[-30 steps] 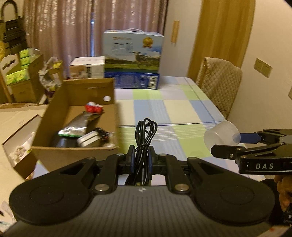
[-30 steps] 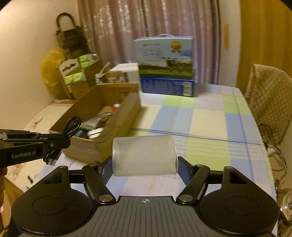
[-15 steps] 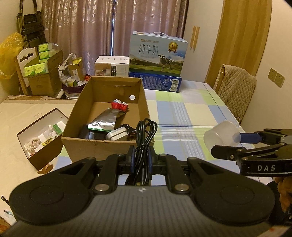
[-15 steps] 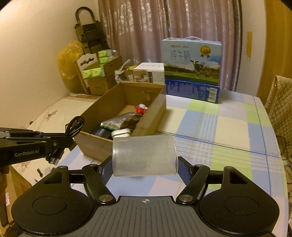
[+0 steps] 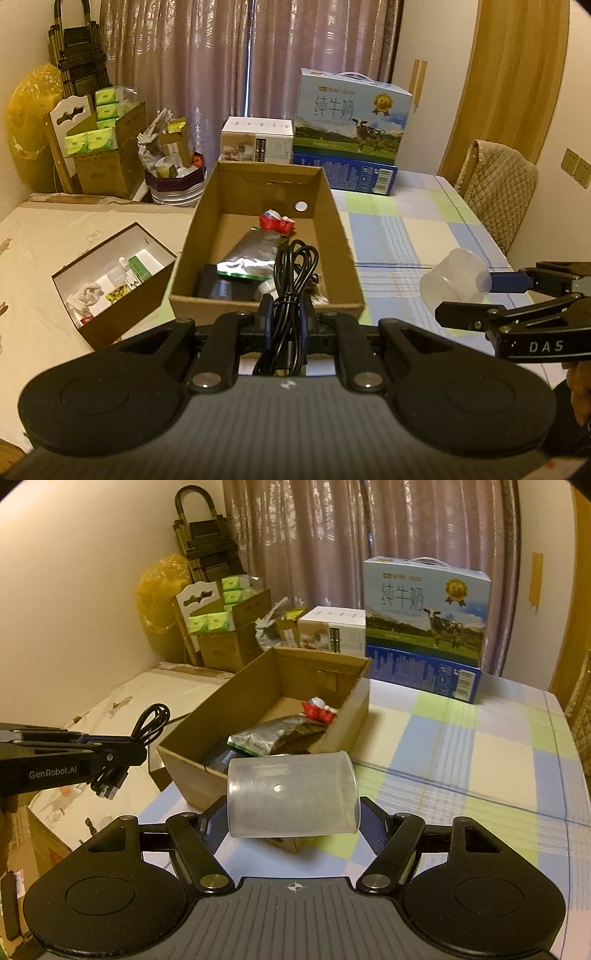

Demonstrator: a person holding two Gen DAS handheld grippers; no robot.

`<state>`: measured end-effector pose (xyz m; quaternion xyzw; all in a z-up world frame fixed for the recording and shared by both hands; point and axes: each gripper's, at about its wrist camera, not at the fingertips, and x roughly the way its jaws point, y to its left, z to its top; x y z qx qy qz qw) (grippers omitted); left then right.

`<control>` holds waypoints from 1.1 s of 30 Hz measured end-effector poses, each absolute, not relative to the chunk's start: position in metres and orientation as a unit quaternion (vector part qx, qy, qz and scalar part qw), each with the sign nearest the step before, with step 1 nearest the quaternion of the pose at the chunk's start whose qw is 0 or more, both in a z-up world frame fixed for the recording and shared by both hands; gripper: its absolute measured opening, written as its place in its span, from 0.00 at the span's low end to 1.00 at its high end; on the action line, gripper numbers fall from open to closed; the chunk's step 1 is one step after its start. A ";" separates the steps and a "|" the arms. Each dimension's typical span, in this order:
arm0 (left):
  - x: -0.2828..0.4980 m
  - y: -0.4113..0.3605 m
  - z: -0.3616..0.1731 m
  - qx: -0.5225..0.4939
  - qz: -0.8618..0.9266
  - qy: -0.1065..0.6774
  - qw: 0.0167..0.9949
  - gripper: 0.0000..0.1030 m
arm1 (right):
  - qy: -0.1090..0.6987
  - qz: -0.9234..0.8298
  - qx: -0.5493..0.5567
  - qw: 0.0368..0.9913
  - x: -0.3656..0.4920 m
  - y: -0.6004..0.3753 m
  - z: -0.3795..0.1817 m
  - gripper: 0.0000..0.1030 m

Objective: Organize objects
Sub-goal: 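Carry the black cable and the clear cup over the cardboard box, then open the left tool to release the black cable into the box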

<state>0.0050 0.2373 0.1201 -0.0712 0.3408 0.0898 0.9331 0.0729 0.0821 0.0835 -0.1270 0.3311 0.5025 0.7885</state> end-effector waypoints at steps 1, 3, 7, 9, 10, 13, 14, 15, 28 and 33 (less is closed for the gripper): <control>0.008 0.241 0.121 -0.070 0.092 0.341 0.933 0.10 | 0.330 0.504 -0.127 0.788 0.075 0.087 0.084 0.67; 0.014 0.249 0.121 -0.068 0.093 0.343 0.932 0.10 | 0.329 0.508 -0.128 0.785 0.078 0.096 0.084 0.67; 0.033 0.263 0.119 -0.067 0.091 0.348 0.931 0.10 | 0.330 0.512 -0.134 0.782 0.086 0.117 0.081 0.67; 0.043 0.270 0.117 -0.067 0.089 0.351 0.930 0.10 | 0.331 0.515 -0.134 0.779 0.091 0.128 0.079 0.67; 0.047 0.274 0.116 -0.066 0.088 0.352 0.929 0.10 | 0.332 0.516 -0.135 0.778 0.093 0.133 0.078 0.67; 0.062 0.283 0.112 -0.067 0.087 0.358 0.927 0.11 | 0.336 0.517 -0.139 0.775 0.101 0.148 0.073 0.67; 0.066 0.285 0.110 -0.066 0.085 0.359 0.927 0.11 | 0.338 0.517 -0.140 0.774 0.104 0.153 0.071 0.67; 0.070 0.288 0.109 -0.066 0.085 0.361 0.926 0.11 | 0.339 0.517 -0.140 0.773 0.107 0.157 0.069 0.67; 0.114 0.316 0.080 -0.061 0.080 0.387 0.916 0.11 | 0.349 0.521 -0.155 0.763 0.128 0.198 0.047 0.67; 0.123 0.323 0.070 -0.063 0.081 0.393 0.914 0.11 | 0.352 0.521 -0.158 0.761 0.132 0.207 0.042 0.67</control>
